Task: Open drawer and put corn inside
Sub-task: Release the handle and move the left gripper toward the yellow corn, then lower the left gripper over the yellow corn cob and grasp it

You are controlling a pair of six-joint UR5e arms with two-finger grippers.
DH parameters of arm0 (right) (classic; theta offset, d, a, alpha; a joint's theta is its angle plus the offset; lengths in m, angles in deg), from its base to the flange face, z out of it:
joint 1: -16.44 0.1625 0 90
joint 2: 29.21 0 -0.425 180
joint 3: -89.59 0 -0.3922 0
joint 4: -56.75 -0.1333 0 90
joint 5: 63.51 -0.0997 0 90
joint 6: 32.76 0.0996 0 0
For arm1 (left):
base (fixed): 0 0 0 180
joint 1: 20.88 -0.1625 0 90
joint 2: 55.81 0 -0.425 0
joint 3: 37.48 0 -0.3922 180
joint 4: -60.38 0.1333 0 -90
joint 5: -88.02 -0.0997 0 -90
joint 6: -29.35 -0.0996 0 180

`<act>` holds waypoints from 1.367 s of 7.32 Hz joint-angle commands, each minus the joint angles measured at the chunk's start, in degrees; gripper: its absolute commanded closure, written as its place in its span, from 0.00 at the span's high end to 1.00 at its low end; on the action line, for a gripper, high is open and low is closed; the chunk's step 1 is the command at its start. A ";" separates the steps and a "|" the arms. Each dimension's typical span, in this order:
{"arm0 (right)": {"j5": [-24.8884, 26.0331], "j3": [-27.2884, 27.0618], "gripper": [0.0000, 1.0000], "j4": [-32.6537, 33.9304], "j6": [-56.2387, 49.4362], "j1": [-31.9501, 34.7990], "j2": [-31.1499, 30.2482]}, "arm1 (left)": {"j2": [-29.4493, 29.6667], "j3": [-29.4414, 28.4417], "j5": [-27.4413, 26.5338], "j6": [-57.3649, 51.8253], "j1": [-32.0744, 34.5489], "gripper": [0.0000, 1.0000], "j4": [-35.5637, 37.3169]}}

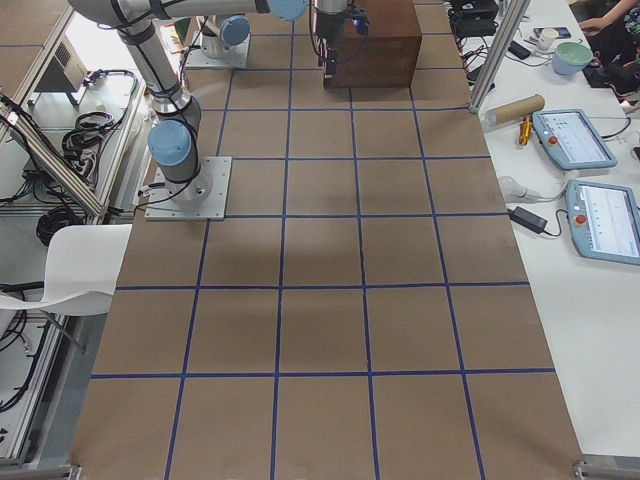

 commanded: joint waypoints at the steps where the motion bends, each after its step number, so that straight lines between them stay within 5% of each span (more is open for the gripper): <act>1: 0.00 0.00 1.00 -0.07 -0.03 0.00 0.00 | 2.70 0.47 -6.02 -1.06 -1.91 1.00 7.29; 10: 0.00 0.00 1.00 0.02 -0.03 0.00 0.00 | 16.95 2.31 -6.50 -7.65 -2.00 1.00 17.08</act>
